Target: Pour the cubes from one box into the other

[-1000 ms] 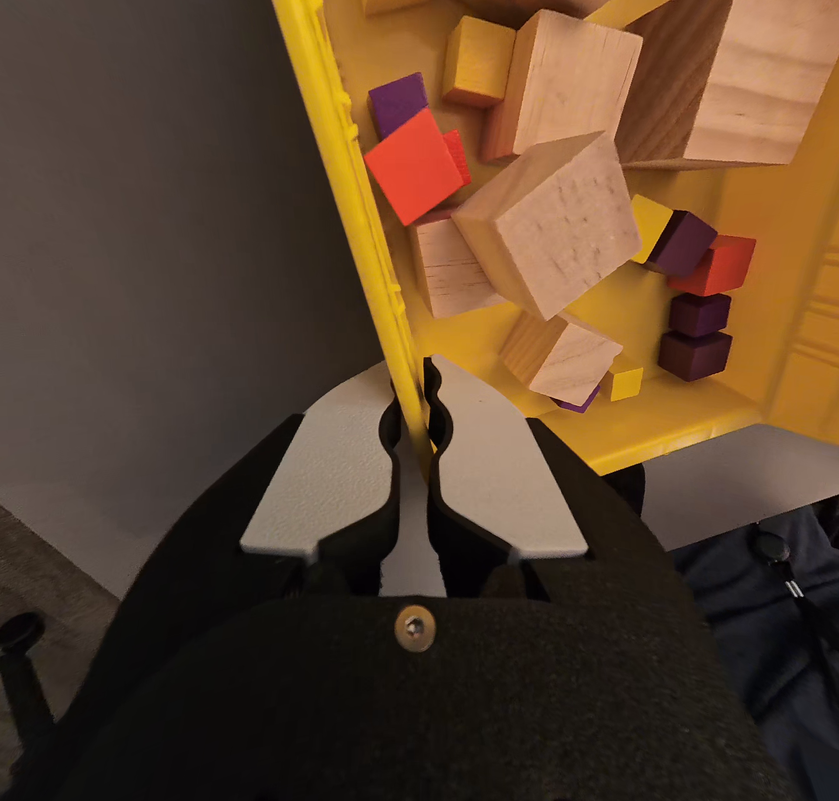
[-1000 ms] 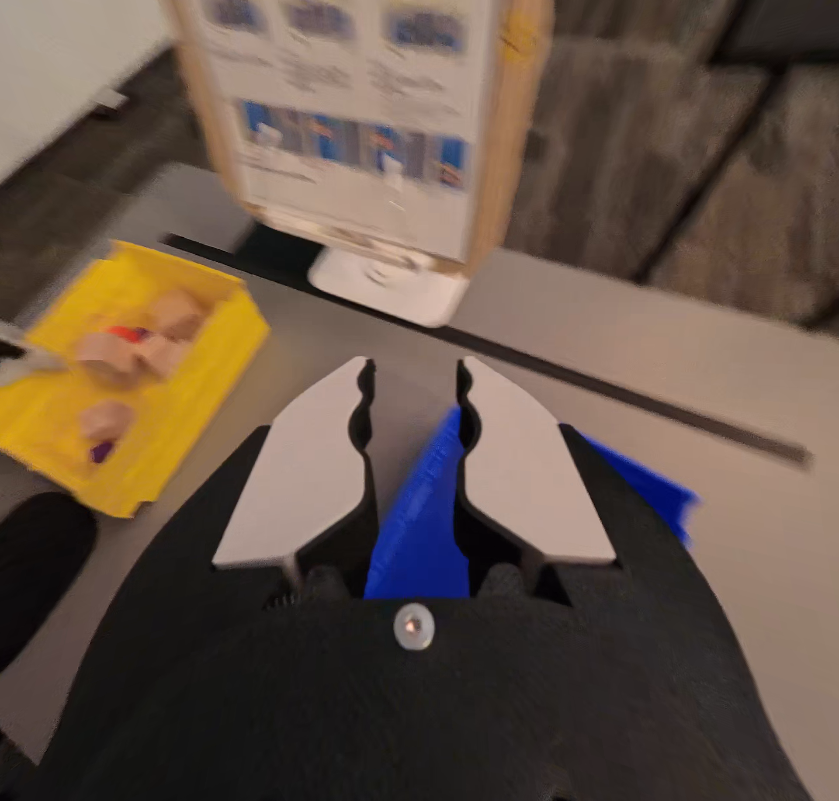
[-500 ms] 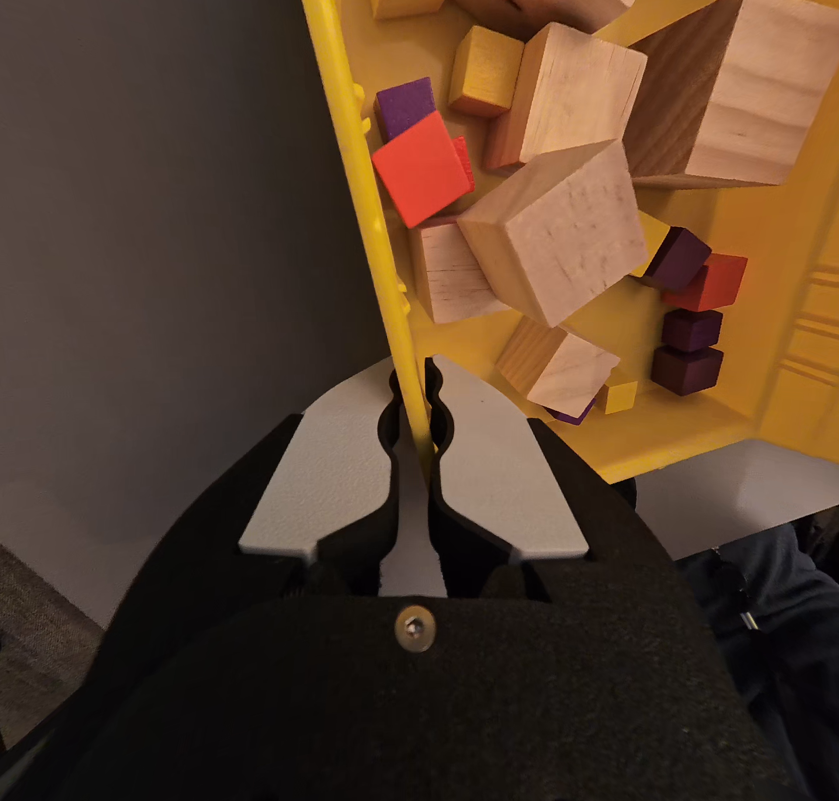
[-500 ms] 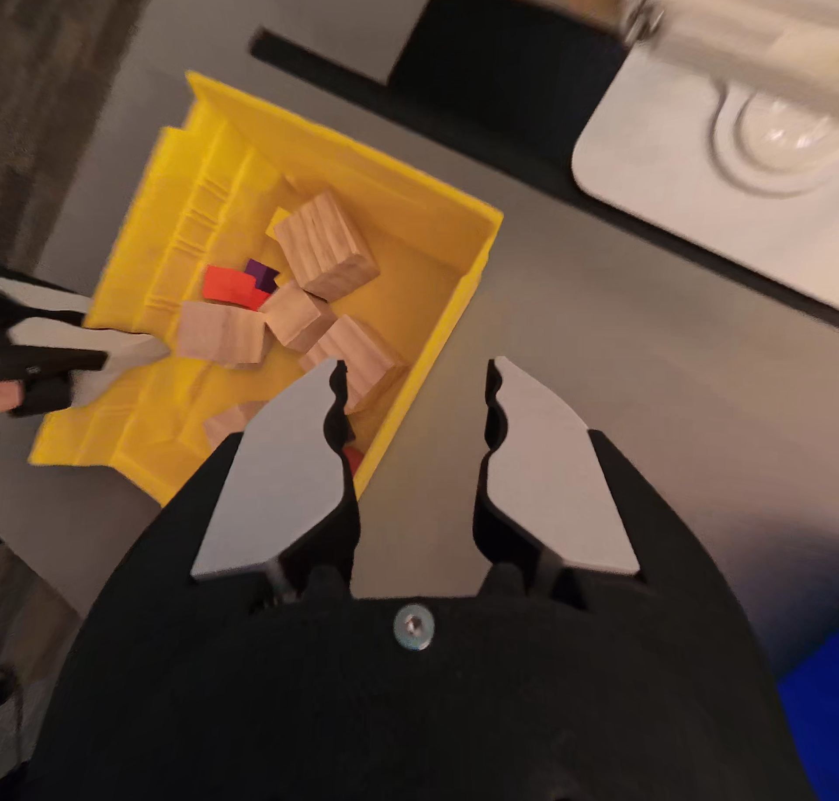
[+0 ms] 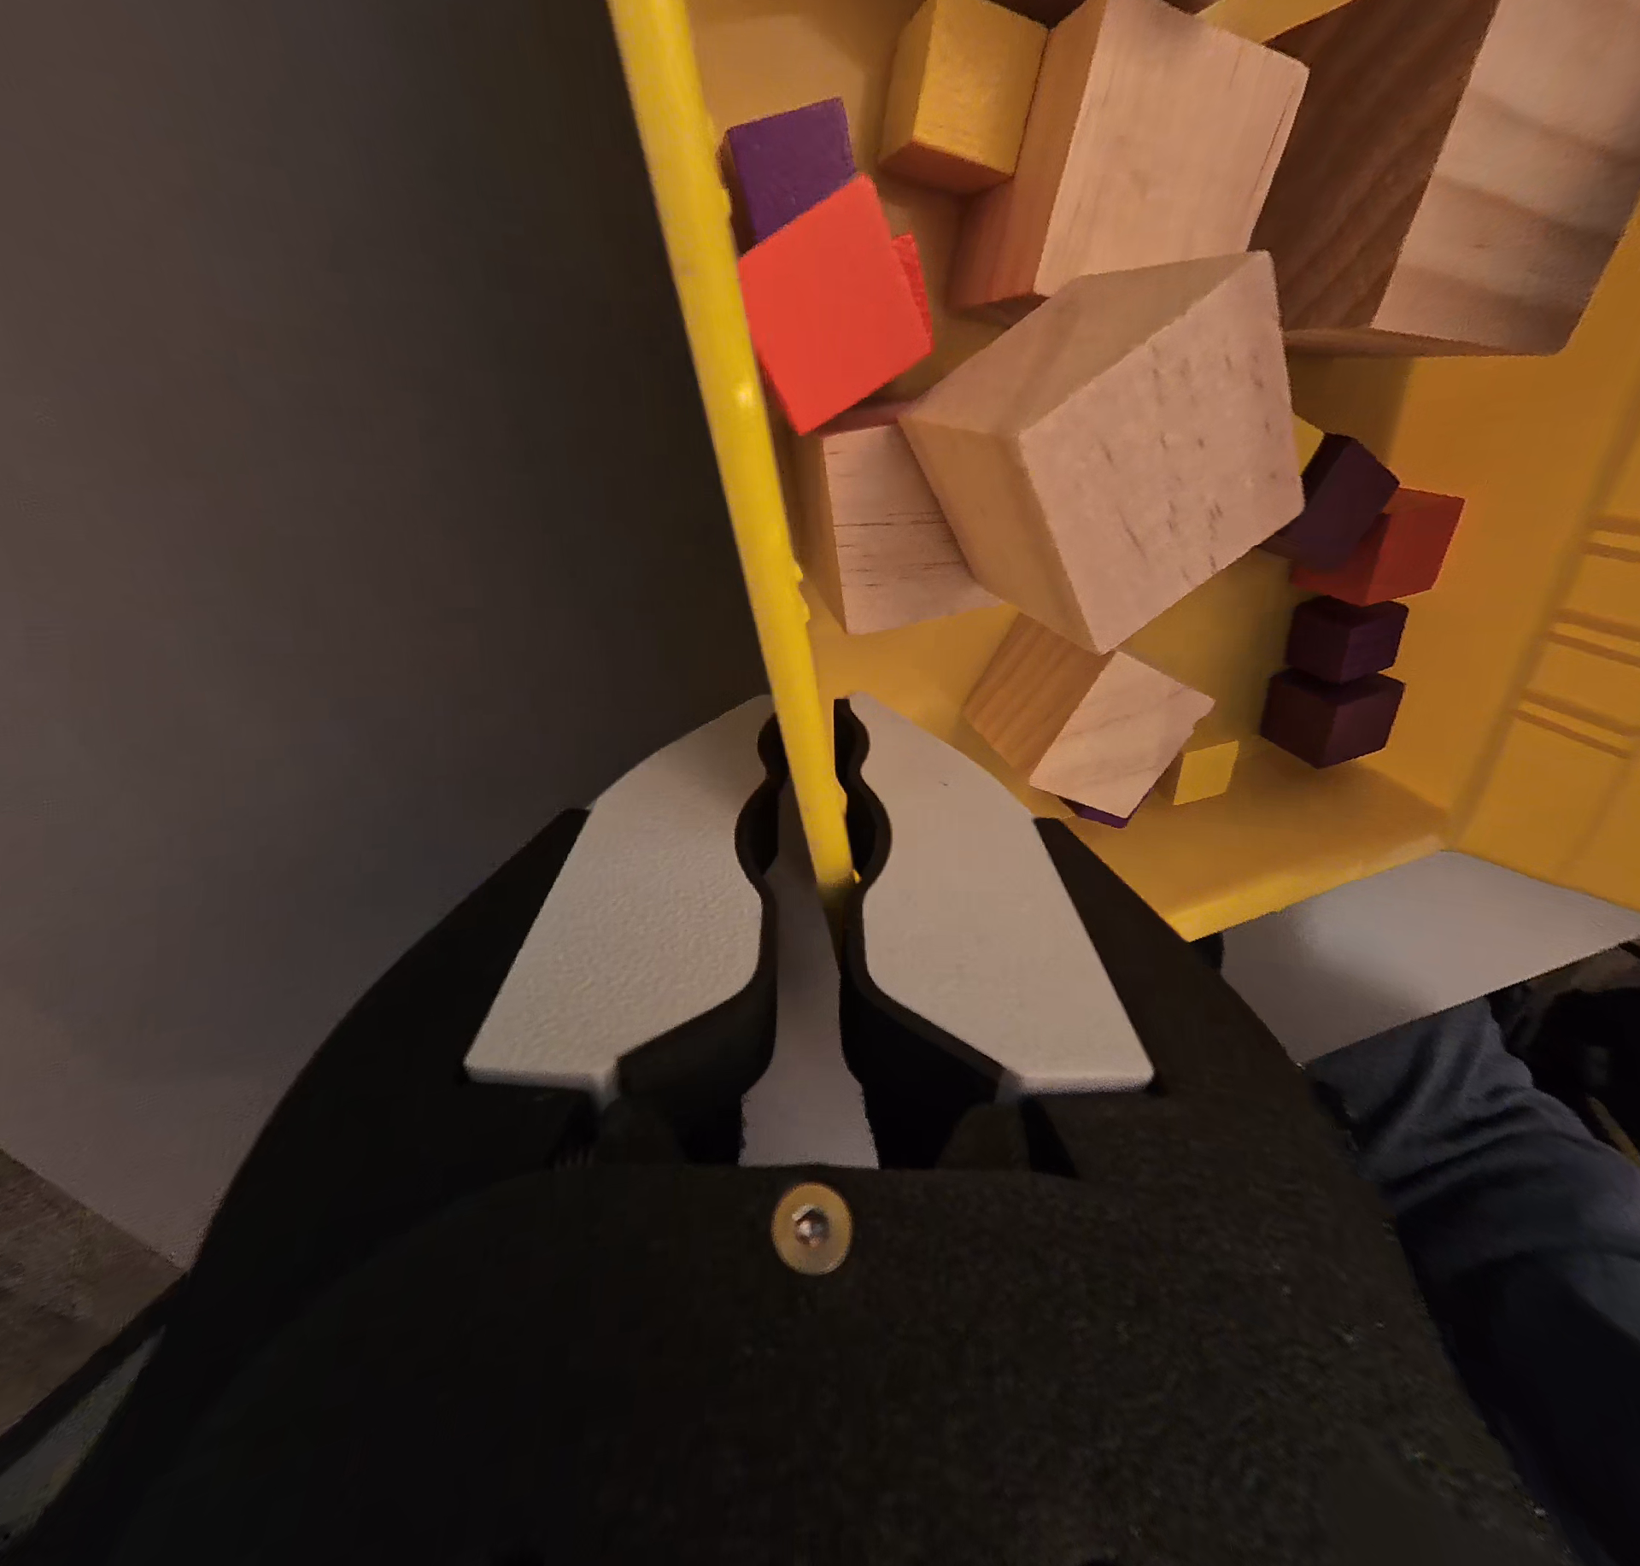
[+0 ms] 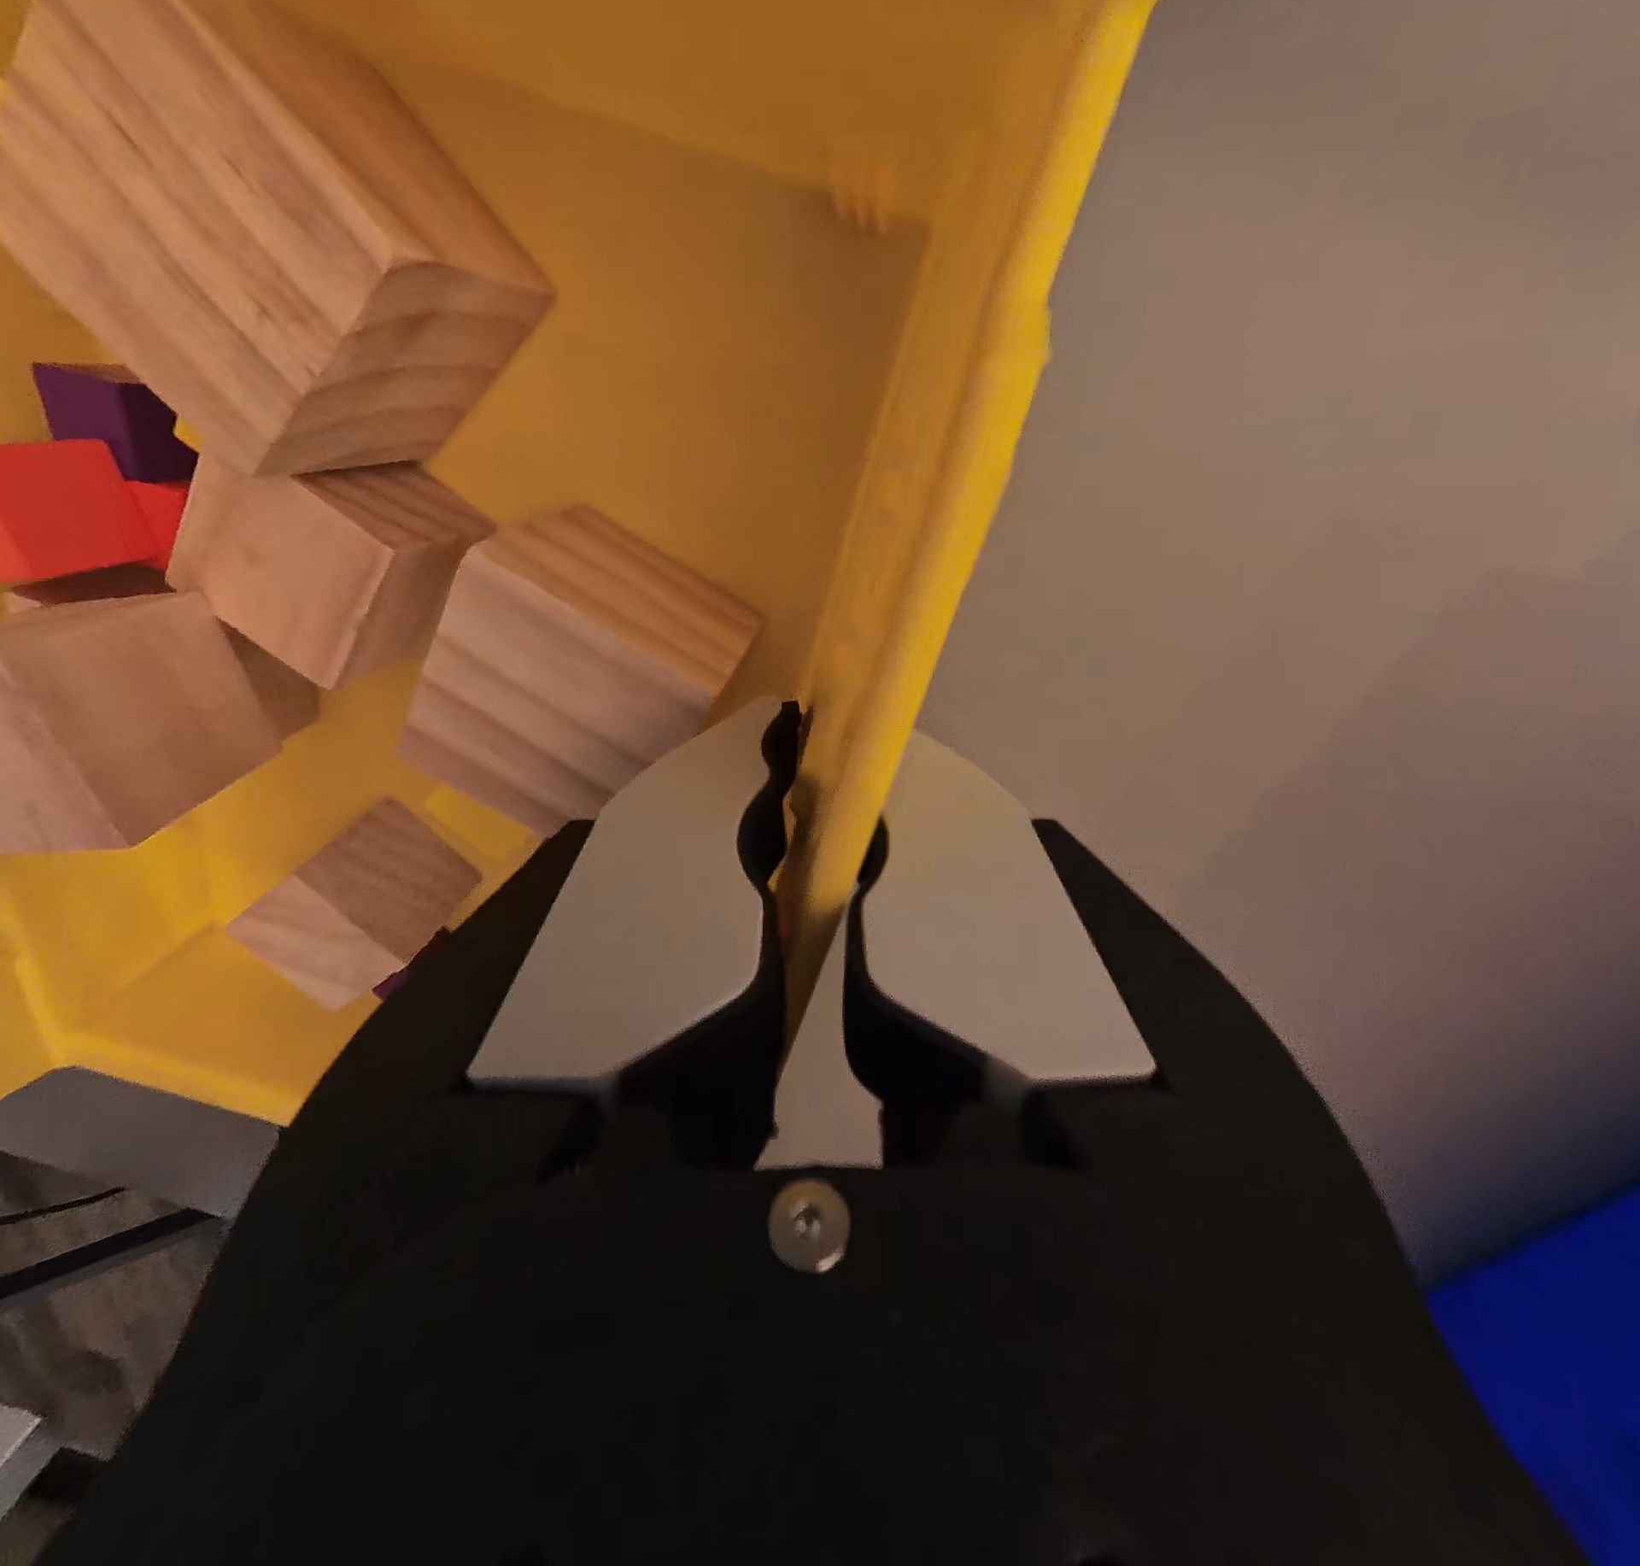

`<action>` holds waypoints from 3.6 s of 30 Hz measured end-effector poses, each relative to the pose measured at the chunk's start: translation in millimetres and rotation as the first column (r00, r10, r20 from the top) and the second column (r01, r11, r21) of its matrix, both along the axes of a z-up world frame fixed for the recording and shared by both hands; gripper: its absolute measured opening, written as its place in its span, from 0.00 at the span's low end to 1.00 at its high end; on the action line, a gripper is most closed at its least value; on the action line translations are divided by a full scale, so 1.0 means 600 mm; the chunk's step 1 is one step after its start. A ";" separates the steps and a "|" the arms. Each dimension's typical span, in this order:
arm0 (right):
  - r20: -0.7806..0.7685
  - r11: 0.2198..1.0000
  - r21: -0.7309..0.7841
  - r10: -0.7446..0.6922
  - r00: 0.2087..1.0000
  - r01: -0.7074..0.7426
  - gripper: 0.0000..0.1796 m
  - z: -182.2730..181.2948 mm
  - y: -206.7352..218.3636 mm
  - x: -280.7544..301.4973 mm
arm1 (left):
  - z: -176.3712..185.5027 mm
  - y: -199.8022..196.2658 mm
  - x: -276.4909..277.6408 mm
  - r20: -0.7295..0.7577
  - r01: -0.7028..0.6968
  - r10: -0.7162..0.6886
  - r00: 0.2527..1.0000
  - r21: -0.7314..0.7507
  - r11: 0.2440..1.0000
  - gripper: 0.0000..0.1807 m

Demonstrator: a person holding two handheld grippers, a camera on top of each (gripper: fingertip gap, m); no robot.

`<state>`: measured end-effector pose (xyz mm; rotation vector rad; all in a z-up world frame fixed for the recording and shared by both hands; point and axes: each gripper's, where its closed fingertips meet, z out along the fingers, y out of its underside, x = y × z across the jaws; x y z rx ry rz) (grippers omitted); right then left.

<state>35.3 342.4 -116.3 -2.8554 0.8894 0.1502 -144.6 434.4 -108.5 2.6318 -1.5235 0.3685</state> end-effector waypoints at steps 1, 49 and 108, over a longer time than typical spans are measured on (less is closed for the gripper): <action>0.010 1.000 -0.015 0.005 1.000 -0.005 0.04 0.000 0.000 0.000 | 0.000 -0.001 0.000 -0.002 -0.009 0.009 1.000 -0.012 1.000 0.05; 0.319 0.826 0.386 -0.537 0.781 0.410 0.03 0.315 -0.711 0.587 | 0.243 -0.573 0.721 0.267 0.437 -0.549 0.792 0.380 0.815 0.03; 0.797 0.760 0.600 -0.592 0.114 -0.249 0.03 0.486 -0.704 0.460 | 0.304 -0.560 0.723 0.792 -0.035 -0.551 0.261 0.579 0.815 0.03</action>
